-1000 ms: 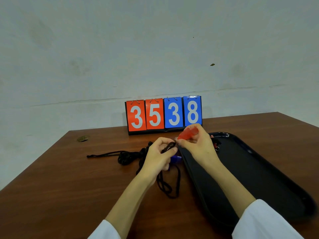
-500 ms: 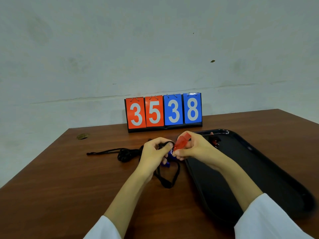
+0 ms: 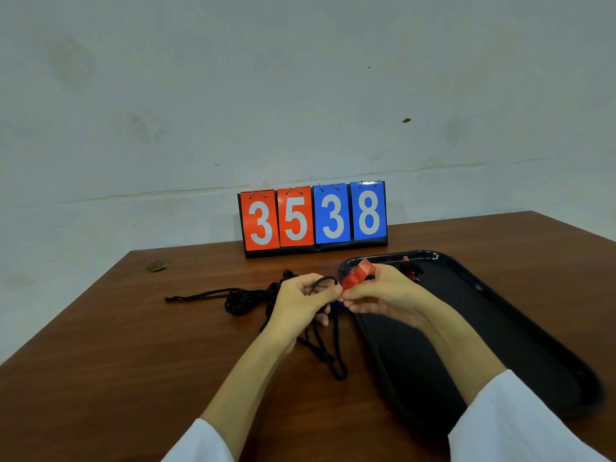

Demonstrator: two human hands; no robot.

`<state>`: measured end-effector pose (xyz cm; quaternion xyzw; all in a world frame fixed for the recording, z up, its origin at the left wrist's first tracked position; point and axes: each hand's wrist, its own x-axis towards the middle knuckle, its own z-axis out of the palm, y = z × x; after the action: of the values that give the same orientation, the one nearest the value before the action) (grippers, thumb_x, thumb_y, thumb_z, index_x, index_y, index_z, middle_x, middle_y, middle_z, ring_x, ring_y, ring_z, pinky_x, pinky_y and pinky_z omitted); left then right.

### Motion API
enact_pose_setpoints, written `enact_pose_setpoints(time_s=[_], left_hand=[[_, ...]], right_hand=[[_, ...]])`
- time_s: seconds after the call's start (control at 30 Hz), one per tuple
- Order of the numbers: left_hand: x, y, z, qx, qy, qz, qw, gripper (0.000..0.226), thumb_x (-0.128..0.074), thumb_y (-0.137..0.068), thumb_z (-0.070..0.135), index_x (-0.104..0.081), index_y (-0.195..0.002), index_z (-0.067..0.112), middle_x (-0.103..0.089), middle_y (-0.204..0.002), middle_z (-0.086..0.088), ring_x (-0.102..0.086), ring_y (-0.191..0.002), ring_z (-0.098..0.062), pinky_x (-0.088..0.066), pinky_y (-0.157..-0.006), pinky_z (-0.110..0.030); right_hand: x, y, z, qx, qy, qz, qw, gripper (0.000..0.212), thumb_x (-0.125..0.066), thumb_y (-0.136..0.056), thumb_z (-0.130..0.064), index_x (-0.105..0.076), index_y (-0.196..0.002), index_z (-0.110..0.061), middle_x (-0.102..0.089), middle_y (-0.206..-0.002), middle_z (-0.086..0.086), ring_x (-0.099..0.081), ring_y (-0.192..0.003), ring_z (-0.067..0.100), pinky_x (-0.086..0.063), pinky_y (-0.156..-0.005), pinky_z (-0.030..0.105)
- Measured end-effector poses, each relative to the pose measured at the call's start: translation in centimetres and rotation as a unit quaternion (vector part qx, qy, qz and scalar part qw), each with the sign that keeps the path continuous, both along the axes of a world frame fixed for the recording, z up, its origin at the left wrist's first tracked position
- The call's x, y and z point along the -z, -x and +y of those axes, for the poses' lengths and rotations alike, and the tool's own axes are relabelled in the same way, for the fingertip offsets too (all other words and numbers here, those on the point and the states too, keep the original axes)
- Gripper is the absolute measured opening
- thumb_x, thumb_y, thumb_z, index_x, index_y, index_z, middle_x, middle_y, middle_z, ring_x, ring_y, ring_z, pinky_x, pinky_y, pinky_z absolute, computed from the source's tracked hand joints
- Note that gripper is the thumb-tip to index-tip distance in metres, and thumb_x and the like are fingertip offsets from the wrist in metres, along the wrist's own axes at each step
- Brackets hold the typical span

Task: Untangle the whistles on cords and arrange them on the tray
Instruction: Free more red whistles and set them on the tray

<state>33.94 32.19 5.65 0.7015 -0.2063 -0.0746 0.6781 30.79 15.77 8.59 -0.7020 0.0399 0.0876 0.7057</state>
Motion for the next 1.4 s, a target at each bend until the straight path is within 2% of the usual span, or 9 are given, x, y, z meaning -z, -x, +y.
enact_pose_setpoints(time_s=[0.23, 0.43, 0.57, 0.87, 0.97, 1.1, 1.23, 1.33, 1.4], left_hand=[[0.5, 0.1, -0.6, -0.016, 0.029, 0.022, 0.999, 0.008, -0.06, -0.09, 0.01, -0.065, -0.092, 0.004, -0.061, -0.067, -0.007, -0.06, -0.059, -0.015, -0.056, -0.056, -0.027], [0.3, 0.2, -0.6, -0.028, 0.133, 0.077, 0.988, 0.012, -0.06, -0.089, 0.008, -0.066, -0.096, 0.0, -0.066, -0.072, -0.008, -0.065, -0.065, -0.015, -0.057, -0.06, -0.024], [0.1, 0.0, -0.2, -0.027, 0.117, 0.08, 0.989, 0.011, -0.06, -0.089, 0.009, -0.067, -0.096, 0.006, -0.067, -0.075, -0.006, -0.062, -0.064, -0.013, -0.055, -0.059, -0.022], [0.2, -0.2, -0.1, -0.05, 0.079, 0.081, 0.992, 0.01, -0.061, -0.089, 0.01, -0.069, -0.095, 0.013, -0.07, -0.087, -0.01, -0.065, -0.077, -0.018, -0.056, -0.071, -0.031], [-0.2, -0.3, 0.2, -0.09, 0.139, 0.112, 0.98, 0.013, -0.056, -0.092, 0.01, -0.065, -0.101, 0.01, -0.066, -0.085, -0.007, -0.062, -0.07, -0.014, -0.056, -0.06, -0.024], [-0.2, -1.2, 1.3, -0.249, 0.188, 0.134, 0.94, 0.02, -0.043, -0.096, 0.002, -0.057, -0.108, 0.012, -0.063, -0.09, -0.01, -0.063, -0.065, -0.016, -0.053, -0.047, -0.02], [-0.1, -2.1, 2.5, -0.311, 0.225, 0.179, 0.906, 0.031, -0.035, -0.093, -0.005, -0.049, -0.116, 0.01, -0.054, -0.075, -0.008, -0.04, -0.046, -0.012, -0.031, -0.033, -0.018], [0.0, -2.0, 2.3, -0.291, 0.157, 0.179, 0.926, 0.035, -0.04, -0.088, -0.007, -0.05, -0.117, 0.011, -0.054, -0.079, -0.007, -0.044, -0.055, -0.011, -0.036, -0.043, -0.019], [-0.2, -1.4, 1.8, -0.231, 0.106, 0.13, 0.958, 0.047, -0.045, -0.078, -0.013, -0.052, -0.116, 0.013, -0.057, -0.102, -0.008, -0.056, -0.085, -0.016, -0.046, -0.065, -0.021]], right_hand=[[0.7, -0.4, 0.5, 0.049, -0.175, 0.021, 0.983, 0.045, -0.064, -0.076, 0.01, -0.05, -0.116, -0.006, -0.065, -0.102, 0.018, -0.068, -0.09, 0.029, -0.058, -0.074, 0.039], [0.5, -0.1, 1.0, 0.117, -0.077, -0.064, 0.988, 0.033, -0.071, -0.072, 0.006, -0.06, -0.099, -0.012, -0.062, -0.105, 0.011, -0.066, -0.092, 0.023, -0.058, -0.07, 0.03], [0.4, 0.0, 0.8, 0.141, 0.009, -0.107, 0.984, 0.034, -0.076, -0.07, -0.001, -0.062, -0.099, -0.011, -0.064, -0.1, 0.008, -0.066, -0.09, 0.02, -0.058, -0.067, 0.025], [0.5, 0.0, 1.1, 0.017, 0.077, -0.053, 0.995, 0.041, -0.075, -0.069, 0.003, -0.061, -0.107, -0.006, -0.064, -0.104, 0.01, -0.067, -0.092, 0.021, -0.058, -0.068, 0.026], [0.5, -0.2, 0.6, 0.049, 0.048, -0.063, 0.996, 0.038, -0.076, -0.069, -0.001, -0.062, -0.104, -0.01, -0.065, -0.106, 0.01, -0.067, -0.092, 0.019, -0.058, -0.068, 0.026], [0.1, -0.3, -0.2, 0.161, -0.003, -0.128, 0.979, 0.043, -0.072, -0.076, -0.01, -0.055, -0.116, -0.011, -0.062, -0.11, 0.008, -0.065, -0.095, 0.018, -0.057, -0.075, 0.027], [0.1, -0.5, -0.2, 0.283, -0.013, -0.18, 0.942, 0.058, -0.07, -0.08, -0.014, -0.039, -0.129, -0.018, -0.055, -0.119, 0.004, -0.06, -0.106, 0.02, -0.056, -0.072, 0.024], [-0.4, -0.7, -0.1, 0.305, -0.093, -0.18, 0.931, 0.055, -0.071, -0.078, -0.015, -0.043, -0.125, -0.013, -0.058, -0.117, 0.006, -0.063, -0.101, 0.02, -0.055, -0.078, 0.028], [-1.1, -0.6, 0.0, 0.291, -0.109, -0.176, 0.934, 0.046, -0.071, -0.078, -0.016, -0.052, -0.119, -0.006, -0.063, -0.11, 0.01, -0.066, -0.094, 0.02, -0.055, -0.081, 0.03]])
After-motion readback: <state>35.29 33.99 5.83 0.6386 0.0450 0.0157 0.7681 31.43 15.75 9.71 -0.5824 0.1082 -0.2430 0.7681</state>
